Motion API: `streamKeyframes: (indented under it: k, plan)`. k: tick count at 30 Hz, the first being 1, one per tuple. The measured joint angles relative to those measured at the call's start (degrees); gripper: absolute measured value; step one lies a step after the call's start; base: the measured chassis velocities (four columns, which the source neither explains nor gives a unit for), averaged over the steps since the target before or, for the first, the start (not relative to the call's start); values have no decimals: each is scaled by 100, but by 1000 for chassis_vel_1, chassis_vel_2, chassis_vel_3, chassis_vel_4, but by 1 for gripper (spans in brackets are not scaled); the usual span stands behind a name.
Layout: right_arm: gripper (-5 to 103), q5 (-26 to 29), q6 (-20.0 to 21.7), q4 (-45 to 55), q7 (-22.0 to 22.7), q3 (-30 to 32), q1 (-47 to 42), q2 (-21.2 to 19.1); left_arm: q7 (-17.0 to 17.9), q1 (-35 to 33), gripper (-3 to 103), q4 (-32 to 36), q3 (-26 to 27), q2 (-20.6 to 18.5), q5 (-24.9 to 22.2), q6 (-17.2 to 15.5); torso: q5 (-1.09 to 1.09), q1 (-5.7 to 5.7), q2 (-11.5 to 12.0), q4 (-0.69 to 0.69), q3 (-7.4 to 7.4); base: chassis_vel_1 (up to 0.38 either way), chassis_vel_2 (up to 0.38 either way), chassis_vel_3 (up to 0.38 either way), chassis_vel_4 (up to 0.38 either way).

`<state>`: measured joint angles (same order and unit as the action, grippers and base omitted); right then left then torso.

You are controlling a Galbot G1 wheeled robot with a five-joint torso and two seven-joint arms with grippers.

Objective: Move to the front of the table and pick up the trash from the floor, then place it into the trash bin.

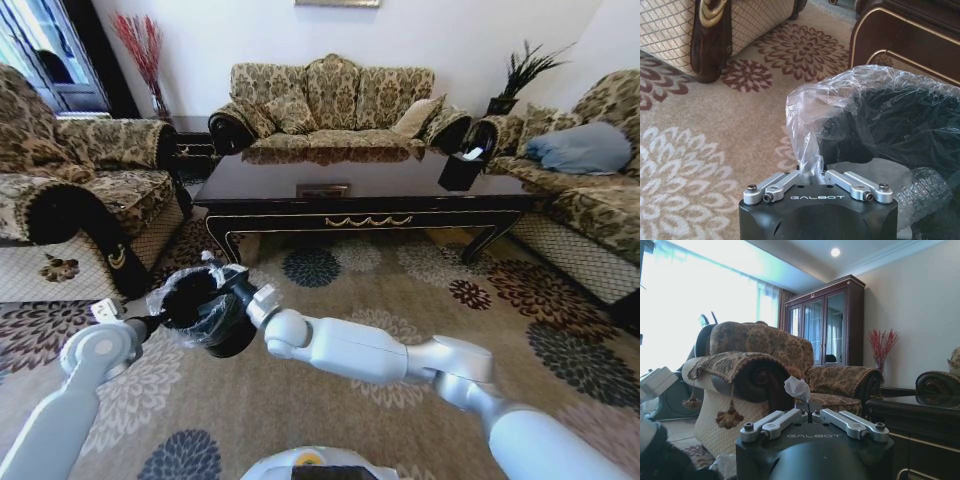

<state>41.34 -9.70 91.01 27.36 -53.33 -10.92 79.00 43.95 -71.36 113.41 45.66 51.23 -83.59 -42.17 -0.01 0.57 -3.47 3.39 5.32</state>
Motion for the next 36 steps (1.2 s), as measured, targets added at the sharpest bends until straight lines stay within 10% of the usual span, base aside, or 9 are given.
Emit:
streamKeyframes:
  k: [10, 36]
  plan:
    - [0, -21, 4, -481, 51, -185, -102, 288, -36, -46, 2, -22, 103, -22, -5, 0, 1, 0, 0, 0, 0, 0, 0, 0, 0]
    - [96, -321, 211, -256, 252, -129, -368, -38, -69, -371, 2, 173, 344, -66, 9, 3, 2, 0, 0, 0, -1, 0, 0, 0, 0]
